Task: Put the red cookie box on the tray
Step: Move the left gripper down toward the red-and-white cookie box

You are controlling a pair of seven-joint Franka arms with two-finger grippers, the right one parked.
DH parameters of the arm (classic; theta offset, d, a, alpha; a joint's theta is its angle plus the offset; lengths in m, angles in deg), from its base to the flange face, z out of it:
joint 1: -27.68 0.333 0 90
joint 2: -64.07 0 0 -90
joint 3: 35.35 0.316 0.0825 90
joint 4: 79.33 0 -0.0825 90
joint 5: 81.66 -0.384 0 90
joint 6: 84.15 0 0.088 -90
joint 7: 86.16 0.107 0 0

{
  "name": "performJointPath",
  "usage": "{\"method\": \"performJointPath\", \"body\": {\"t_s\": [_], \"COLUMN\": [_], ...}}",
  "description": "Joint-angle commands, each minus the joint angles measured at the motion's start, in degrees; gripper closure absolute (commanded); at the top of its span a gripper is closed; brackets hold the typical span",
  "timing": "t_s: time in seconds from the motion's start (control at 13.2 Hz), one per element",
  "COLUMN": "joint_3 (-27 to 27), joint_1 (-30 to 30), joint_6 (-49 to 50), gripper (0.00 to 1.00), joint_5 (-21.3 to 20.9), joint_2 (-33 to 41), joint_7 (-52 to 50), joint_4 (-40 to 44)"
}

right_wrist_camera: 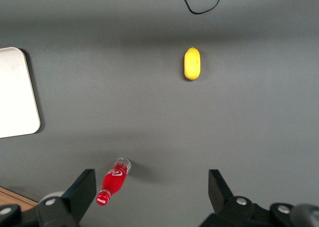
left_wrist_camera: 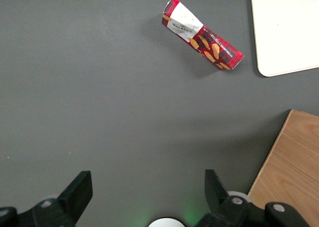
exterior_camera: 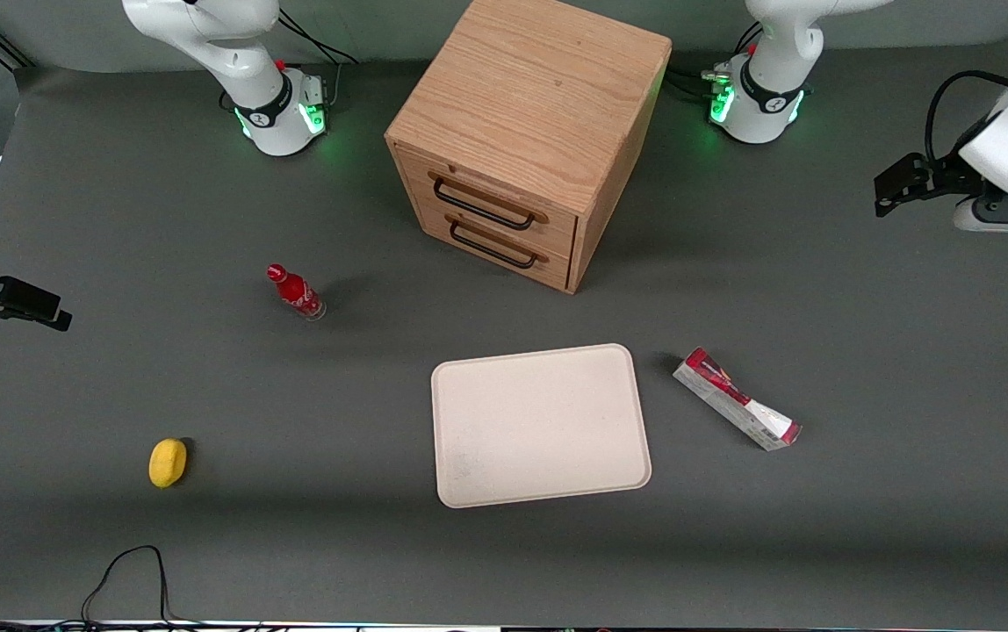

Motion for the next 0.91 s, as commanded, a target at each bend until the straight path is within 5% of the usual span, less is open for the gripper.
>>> {"method": "performJointPath", "body": {"t_s": [0.0, 0.38, 0.84], "joint_3": [-0.37, -0.36, -0.1], "joint_1": [1.09, -1.44, -9.97], "joint_6": [-0.83, -5.12, -8.82], "gripper": [0.0, 0.0, 0.0], "joint_5": [1.25, 1.69, 1.87], "joint_2": [0.76, -2.84, -19.61], "joint_7": [1.42, 0.02, -35.88], "joint_4": [-1.14, -0.27, 13.24]}}
